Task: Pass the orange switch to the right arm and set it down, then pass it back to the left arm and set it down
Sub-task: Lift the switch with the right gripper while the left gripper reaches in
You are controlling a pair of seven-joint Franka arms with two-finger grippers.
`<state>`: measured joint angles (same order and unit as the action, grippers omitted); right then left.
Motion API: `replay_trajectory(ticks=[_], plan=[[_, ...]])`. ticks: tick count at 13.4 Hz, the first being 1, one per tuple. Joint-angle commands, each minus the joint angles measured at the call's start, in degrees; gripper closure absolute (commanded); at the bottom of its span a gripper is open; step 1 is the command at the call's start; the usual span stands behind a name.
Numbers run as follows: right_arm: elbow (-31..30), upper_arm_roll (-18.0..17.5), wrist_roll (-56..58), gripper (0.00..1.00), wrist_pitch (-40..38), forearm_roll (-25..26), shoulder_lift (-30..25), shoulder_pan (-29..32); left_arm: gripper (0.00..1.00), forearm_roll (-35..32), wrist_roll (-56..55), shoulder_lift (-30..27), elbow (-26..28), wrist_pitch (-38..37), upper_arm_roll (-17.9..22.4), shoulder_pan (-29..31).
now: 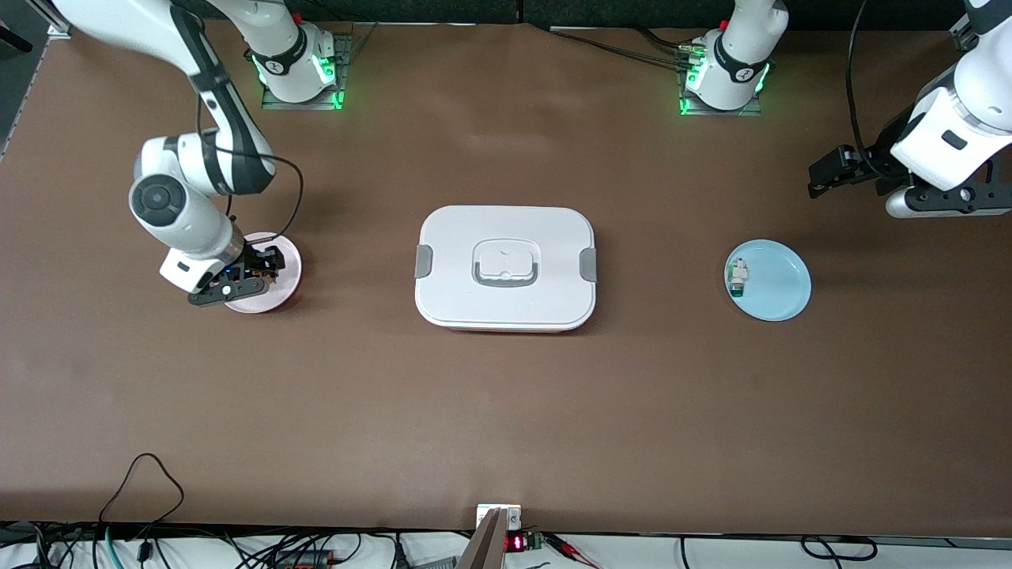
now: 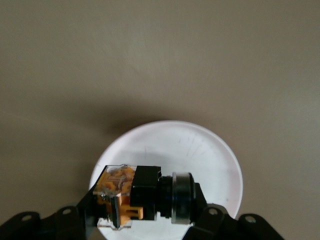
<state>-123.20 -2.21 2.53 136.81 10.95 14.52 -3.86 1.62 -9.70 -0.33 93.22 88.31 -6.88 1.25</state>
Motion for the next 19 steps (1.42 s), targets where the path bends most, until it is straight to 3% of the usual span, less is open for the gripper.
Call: replay_trajectory(ticks=[1, 3, 5, 10, 14, 16, 19], plan=[[11.5, -3.4, 1.2, 0.68, -13.4, -3.5, -2.1, 0.5, 0.0, 1.5, 0.5, 0.1, -0.3, -0.4, 0.2, 0.7], [20.5, -4.5, 2.4, 0.68, -22.9, -10.8, -2.2, 0.5, 0.0, 1.5, 0.7, 0.1, -0.3, -0.4, 0.1, 1.6], [25.9, -4.6, 4.7, 0.68, -27.0, -13.7, -2.7, 0.4, 0.0, 1.6, 0.6, 0.1, -0.4, -0.5, -0.3, 1.5], [30.8, -5.8, 10.3, 0.68, -25.3, -18.8, -5.1, 0.2, 0.0, 1.7, 0.6, 0.1, -0.4, -0.6, -0.3, 1.6], [30.7, -5.9, 23.2, 0.68, -14.5, -21.7, -4.9, 0.1, 0.0, 2.1, 0.6, 0.1, -0.3, -3.2, -0.4, 1.6], [30.5, -6.0, 29.6, 0.68, -12.0, -25.7, -4.2, -0.3, 0.0, 12.0, 0.2, 0.5, -0.2, -7.6, 0.2, 2.6], [30.3, -6.0, 46.0, 0.68, -10.6, -37.9, -3.0, 0.1, 0.0, 23.3, -0.1, 2.3, -0.1, -14.3, 0.2, 7.3]])
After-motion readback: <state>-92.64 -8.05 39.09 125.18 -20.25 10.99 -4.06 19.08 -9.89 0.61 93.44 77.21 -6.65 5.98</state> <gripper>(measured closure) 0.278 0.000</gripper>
